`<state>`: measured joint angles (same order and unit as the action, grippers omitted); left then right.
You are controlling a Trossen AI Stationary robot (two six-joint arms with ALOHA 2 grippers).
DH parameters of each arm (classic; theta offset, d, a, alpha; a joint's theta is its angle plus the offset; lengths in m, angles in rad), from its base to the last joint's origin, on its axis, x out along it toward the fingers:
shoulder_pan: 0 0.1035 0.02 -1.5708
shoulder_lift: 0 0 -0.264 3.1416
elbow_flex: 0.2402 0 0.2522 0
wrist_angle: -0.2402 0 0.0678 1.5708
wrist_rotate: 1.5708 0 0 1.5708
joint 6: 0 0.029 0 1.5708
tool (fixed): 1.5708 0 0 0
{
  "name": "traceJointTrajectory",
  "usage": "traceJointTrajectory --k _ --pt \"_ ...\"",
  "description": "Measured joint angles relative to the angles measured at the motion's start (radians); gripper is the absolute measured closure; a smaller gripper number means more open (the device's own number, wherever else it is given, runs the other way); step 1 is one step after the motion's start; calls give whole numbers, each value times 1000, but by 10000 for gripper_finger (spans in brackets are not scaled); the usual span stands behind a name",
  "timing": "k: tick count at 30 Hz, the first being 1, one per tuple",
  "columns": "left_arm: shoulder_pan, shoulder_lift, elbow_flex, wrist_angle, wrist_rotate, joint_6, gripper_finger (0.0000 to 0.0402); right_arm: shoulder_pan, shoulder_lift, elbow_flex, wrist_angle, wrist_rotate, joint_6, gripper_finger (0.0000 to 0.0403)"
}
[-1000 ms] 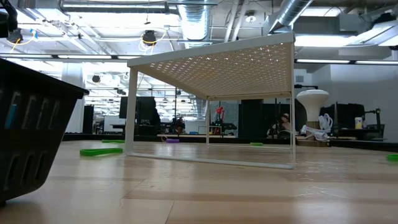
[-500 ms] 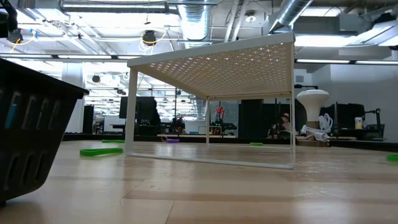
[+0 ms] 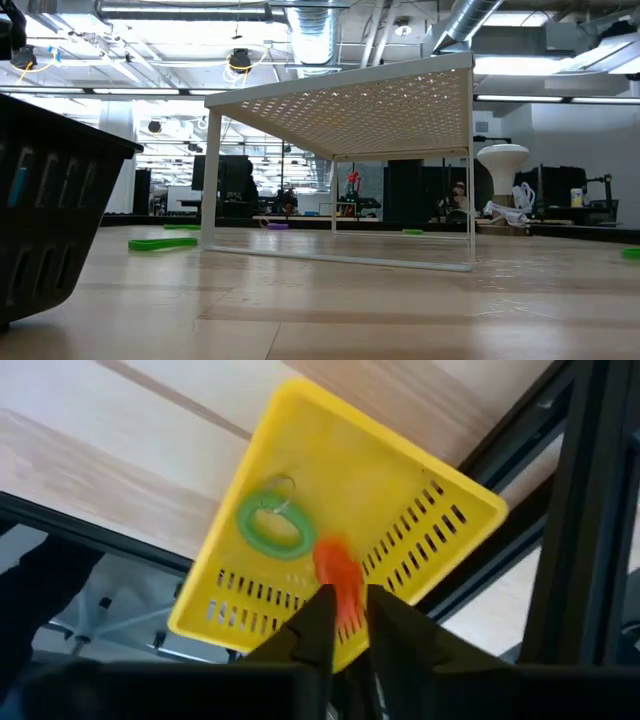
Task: Pick & Place Office Desk Supplies
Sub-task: Put the red orange spring keychain into the yellow bin, then put the purple spring keychain into the yellow bin
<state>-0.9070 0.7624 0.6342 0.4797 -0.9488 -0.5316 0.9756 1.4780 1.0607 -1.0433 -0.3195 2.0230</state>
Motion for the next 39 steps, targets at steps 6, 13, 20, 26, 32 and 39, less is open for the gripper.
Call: traceJointTrajectory --k 6,13,20,26,32,39 --pt "0 0 0 0 -3 0 230 0 0 0 1 5 -12 264" --pt "0 0 0 0 -3 -5 230 25 -64 60 -144 263 127 218" --pt "3 0 0 1 -2 -7 230 42 -228 83 -116 893 197 232" --pt "25 0 0 1 -2 -6 230 -42 -303 83 -122 1111 83 253" --pt "51 0 0 0 1 -5 230 -149 -384 83 -119 1212 -43 254" --pt "68 0 0 0 1 -5 230 -269 -483 83 -39 1211 -316 232"
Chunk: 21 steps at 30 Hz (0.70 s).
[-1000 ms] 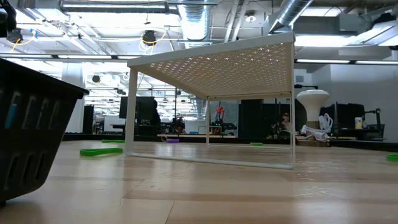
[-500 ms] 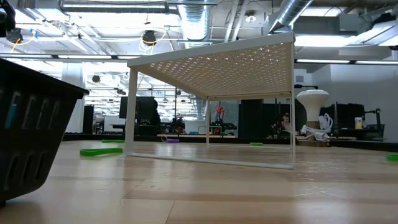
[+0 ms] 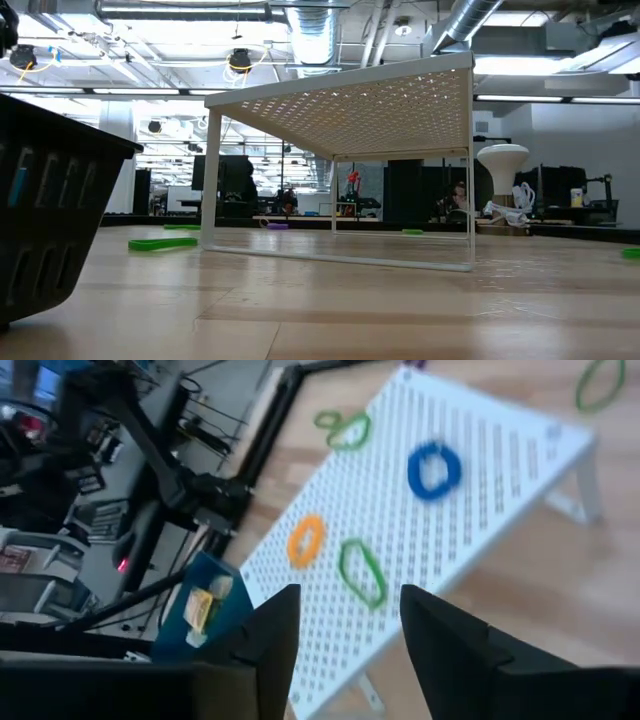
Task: Pick & Place Office Desk Supplies
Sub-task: Put the purple spring keychain into the yellow bin
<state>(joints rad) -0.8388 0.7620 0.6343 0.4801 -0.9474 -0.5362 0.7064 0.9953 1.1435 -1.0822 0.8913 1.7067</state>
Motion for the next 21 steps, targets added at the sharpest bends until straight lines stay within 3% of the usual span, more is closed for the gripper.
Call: traceJointTrajectory --k 11,21 --pt "92 0 0 0 13 -22 230 -89 -142 0 100 -3 -346 216" --pt "265 -1 0 -17 193 -73 222 -101 -159 0 115 0 -436 226"
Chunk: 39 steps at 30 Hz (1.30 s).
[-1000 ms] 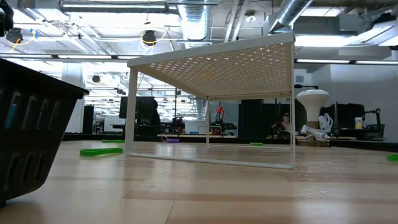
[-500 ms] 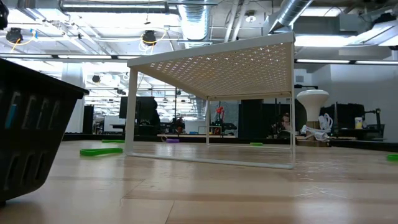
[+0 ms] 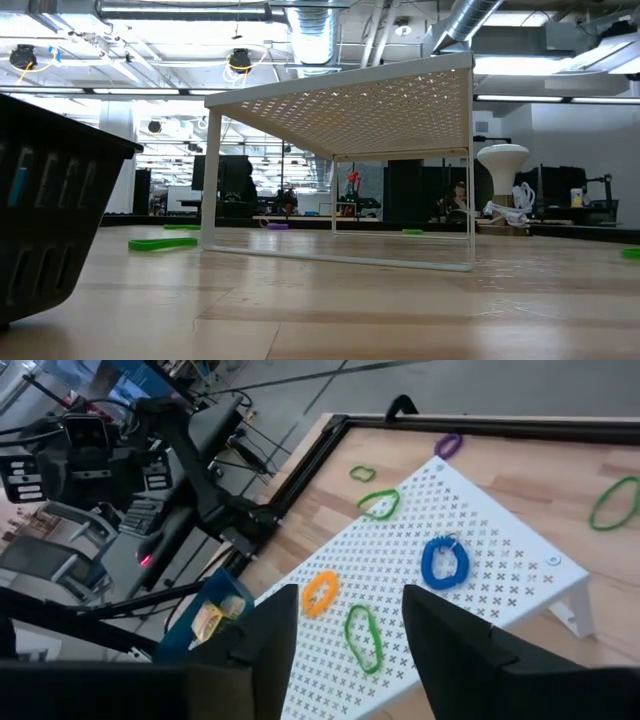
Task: Pick & Place Office Desk Supplies
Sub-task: Put the purple spring keychain into the yellow bin
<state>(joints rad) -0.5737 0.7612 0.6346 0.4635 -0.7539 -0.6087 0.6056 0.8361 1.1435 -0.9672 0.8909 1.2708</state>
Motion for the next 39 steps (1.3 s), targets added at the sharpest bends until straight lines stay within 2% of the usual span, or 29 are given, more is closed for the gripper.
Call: traceJointTrajectory --k 9,12,17,20,25,29,33,39 --pt "314 0 0 -121 323 -109 214 0 1 0 35 0 -25 227" --pt "442 0 10 -165 391 -108 215 0 1 0 38 4 -25 227" --pt "679 30 132 -370 552 -59 213 0 1 -1 77 5 -48 227" --pt "824 98 246 -513 654 -23 210 1 1 -1 97 8 -64 227" --pt "1015 266 476 -722 816 127 205 1 1 -1 96 16 -56 227" --pt "1157 404 605 -866 897 131 207 1 1 -1 93 32 -24 227" --pt "1257 516 663 -922 966 110 213 1 1 -1 96 61 -7 227" --pt "1314 653 669 -939 990 53 219 1 10 -1 94 109 24 227"
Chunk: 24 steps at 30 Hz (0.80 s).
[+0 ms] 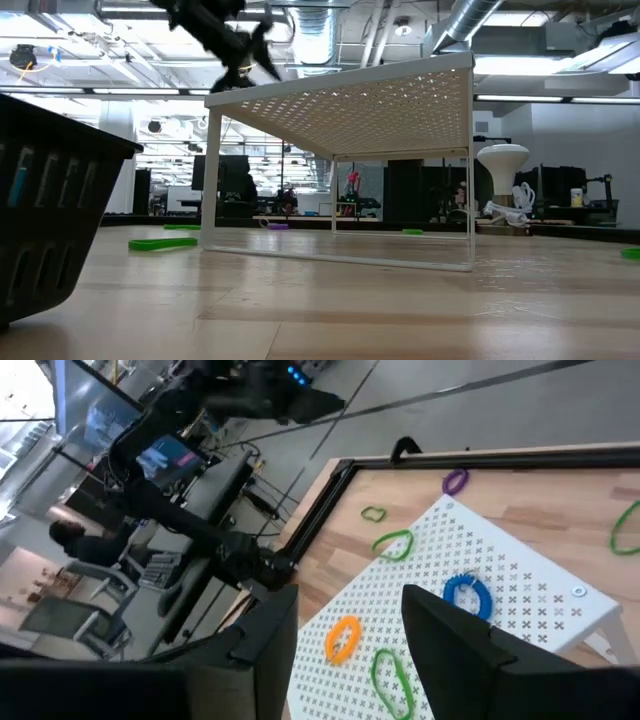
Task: Pick & Place Office Desk Supplies
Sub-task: Put the purple spring keychain into the yellow bin
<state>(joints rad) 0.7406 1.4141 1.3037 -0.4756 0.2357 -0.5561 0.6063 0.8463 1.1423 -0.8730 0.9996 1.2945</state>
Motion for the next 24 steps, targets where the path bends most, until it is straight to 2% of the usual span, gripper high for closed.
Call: traceJointTrajectory --k 13,20,24 --pt "96 292 0 -11 16 -267 181 0 29 0 22 21 55 227" --pt "115 377 0 86 16 -445 183 -6 54 0 25 24 81 227" --pt "135 389 0 105 4 -472 196 -6 61 0 25 23 95 227"
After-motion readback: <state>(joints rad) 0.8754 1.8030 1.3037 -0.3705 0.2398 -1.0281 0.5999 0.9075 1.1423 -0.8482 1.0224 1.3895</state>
